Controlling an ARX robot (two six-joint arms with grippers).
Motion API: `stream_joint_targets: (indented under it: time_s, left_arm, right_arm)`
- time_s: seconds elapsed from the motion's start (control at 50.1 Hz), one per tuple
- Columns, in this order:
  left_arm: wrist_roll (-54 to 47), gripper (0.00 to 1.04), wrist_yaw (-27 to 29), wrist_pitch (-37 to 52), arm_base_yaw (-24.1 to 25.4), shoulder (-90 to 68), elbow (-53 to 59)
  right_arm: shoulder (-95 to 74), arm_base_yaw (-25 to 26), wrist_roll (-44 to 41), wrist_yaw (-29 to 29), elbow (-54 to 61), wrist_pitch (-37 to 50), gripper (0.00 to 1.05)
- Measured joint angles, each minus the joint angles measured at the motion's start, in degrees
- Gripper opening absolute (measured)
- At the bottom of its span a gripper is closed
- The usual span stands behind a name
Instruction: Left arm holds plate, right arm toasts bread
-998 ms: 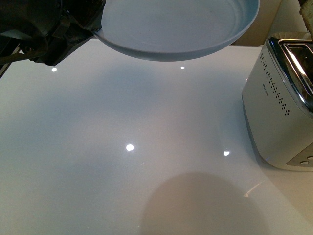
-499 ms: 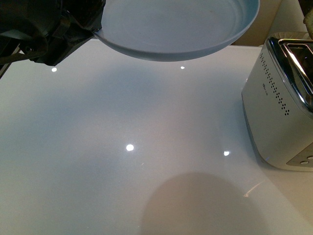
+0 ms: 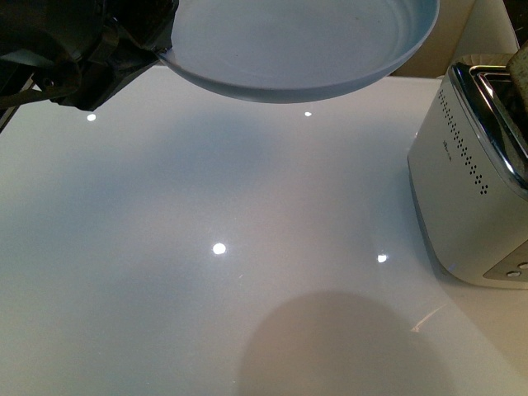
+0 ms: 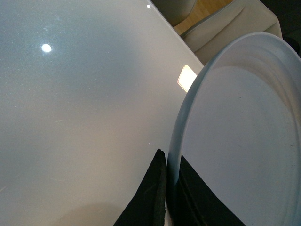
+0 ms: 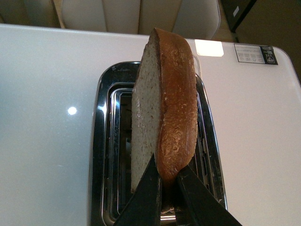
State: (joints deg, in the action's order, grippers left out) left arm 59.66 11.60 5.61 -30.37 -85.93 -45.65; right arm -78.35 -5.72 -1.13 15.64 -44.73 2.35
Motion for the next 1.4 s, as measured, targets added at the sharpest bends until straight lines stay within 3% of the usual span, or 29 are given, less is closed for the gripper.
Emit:
stream_joint_targets:
  time_s: [1.118, 1.398]
  left_arm:
    - [0.0, 0.03, 0.0, 0.0, 0.0, 0.0, 0.0]
    - [0.0, 0.03, 0.02, 0.0, 0.0, 0.0, 0.0]
  right_arm:
    - [-6.38, 0.02, 0.83, -1.07, 3.58, 3.61, 0.03]
    - [-6.4, -0.48, 1.79, -1.73, 4.35, 3.98, 0.56]
